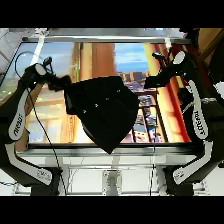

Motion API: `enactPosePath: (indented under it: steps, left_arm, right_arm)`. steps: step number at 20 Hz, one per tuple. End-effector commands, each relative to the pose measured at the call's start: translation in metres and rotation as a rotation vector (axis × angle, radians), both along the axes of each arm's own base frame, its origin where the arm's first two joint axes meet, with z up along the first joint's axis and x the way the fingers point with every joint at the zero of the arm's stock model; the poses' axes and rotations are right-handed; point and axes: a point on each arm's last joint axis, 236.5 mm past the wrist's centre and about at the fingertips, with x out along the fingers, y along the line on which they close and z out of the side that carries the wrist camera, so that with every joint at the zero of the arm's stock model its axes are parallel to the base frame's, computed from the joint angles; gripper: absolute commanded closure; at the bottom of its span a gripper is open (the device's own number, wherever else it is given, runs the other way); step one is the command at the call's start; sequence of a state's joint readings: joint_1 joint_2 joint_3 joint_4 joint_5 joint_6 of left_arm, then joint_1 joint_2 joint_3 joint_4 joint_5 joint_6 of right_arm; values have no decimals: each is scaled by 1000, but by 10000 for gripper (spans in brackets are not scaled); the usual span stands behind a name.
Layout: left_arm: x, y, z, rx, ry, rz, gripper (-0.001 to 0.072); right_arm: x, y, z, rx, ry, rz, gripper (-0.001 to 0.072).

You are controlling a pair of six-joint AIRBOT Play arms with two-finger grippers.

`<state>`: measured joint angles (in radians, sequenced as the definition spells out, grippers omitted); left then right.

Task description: Fold the clothes and pants, and hang the long-sleeved shirts on hangers.

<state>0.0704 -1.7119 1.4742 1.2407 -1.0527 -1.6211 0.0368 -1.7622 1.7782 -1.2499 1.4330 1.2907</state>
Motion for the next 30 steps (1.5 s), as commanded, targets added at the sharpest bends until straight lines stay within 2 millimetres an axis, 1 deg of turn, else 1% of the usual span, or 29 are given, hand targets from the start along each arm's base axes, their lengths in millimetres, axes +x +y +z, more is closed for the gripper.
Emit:
enactPosePath:
  steps: [1, 2, 3, 5, 9, 10, 11, 12, 13, 14, 15, 16, 17, 19, 20, 22, 23, 24, 25, 26, 27, 28, 30]
  left_arm:
    - [-55, 1, -32, -94, 178, 20, 190]
    - [-57, -8, -37, -136, 180, 22, 189]
    - [-55, -18, -38, -170, 163, 24, 189]
    - [-43, -34, -37, -211, 115, 47, 189]
    - [-17, -65, -30, -233, 8, 55, 191]
    - [-14, -72, -30, -234, -9, 52, 228]
    - [-8, -80, -30, -244, -29, 58, 273]
    - [2, -84, -27, -251, -68, 78, 375]
    - [17, -86, -19, -272, -128, 120, 661]
    - [33, -88, -7, -300, -192, 157, 687]
    - [50, -89, 9, -320, -266, 170, 688]
    - [62, -89, 23, -326, -322, 170, 689]
    - [72, -90, 36, -331, -354, 160, 689]
    - [87, -101, 53, -351, -379, 119, 689]
    - [93, -108, 60, -361, -389, 96, 689]
    - [101, -125, 69, -369, -396, 24, 689]
    - [103, -123, 71, -348, -404, 7, 689]
    - [102, -113, 72, -313, -409, -3, 688]
    - [97, -100, 70, -297, -385, -9, 682]
    - [87, -88, 66, -291, -336, -25, 559]
    - [70, -73, 56, -281, -258, -52, 293]
    - [51, -60, 46, -276, -176, -75, 245]
    - [9, -30, 16, -215, -11, -111, 245]
  right_arm:
    - [-4, -1, -1, -5, 18, 5, 87]
    - [-4, -1, -1, -4, 17, 4, 87]
    - [-4, 0, -1, -3, 17, 4, 87]
    - [-4, 0, -1, -3, 18, 3, 87]
    - [-3, 0, -1, 0, 15, 2, 87]
    - [-3, 0, -1, 0, 16, -2, 87]
    - [-3, 0, -1, 1, 17, -3, 87]
    - [-4, 0, -1, 1, 18, -3, 87]
    - [-4, 0, -1, 0, 18, -3, 87]
    - [-4, 0, -1, 0, 17, -4, 87]
    - [-3, 0, -1, -1, 17, -3, 88]
    - [-1, 0, 0, -1, 8, -6, 87]
    - [4, -1, 0, -1, -14, -13, 87]
    - [14, 0, 2, 4, -54, -27, 88]
    - [17, 0, 3, 6, -65, -32, 88]
    - [15, 0, 3, 5, -57, -29, 88]
    - [10, 0, 1, 2, -38, -23, 88]
    - [3, -2, 0, -8, -9, -13, 87]
    - [-3, -5, -2, -18, 15, -6, 87]
    - [-7, -6, -3, -21, 31, -1, 88]
    - [-8, -6, -3, -22, 37, 1, 87]
    - [-8, -5, -3, -21, 36, 1, 87]
    - [-7, -3, -2, -12, 33, 0, 88]
